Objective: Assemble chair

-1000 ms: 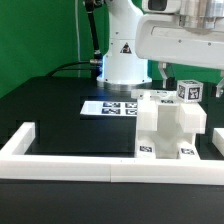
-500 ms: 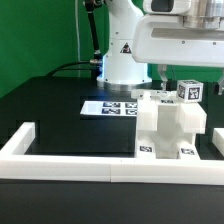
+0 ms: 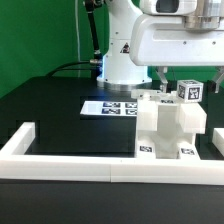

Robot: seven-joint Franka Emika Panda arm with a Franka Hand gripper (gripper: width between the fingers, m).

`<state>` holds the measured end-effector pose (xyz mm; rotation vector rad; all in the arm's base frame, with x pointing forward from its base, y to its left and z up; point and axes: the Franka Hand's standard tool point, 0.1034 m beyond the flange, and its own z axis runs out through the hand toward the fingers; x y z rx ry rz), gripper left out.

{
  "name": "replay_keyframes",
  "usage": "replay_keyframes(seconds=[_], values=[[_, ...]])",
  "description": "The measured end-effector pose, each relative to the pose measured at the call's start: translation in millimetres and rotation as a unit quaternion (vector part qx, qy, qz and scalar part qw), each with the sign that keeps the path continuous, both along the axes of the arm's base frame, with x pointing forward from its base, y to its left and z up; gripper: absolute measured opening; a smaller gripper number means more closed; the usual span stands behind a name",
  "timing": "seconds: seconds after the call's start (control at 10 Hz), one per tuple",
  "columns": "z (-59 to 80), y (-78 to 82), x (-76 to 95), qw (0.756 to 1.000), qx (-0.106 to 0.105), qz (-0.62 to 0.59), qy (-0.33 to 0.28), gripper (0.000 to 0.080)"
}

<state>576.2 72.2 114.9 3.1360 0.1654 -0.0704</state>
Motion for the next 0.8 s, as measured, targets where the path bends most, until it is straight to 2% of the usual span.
replay_keyframes(seconds=[0.2, 0.5, 0.8], values=[[0.1, 0.0, 0.0, 1.0, 0.0, 0.0, 0.0, 0.0281], [0.0, 0.3, 0.0, 1.0, 0.0, -0.025, 0.0, 0.0285], [-0.2, 0.6, -0.1, 0.99, -0.005, -0.143, 0.0, 0.0285]])
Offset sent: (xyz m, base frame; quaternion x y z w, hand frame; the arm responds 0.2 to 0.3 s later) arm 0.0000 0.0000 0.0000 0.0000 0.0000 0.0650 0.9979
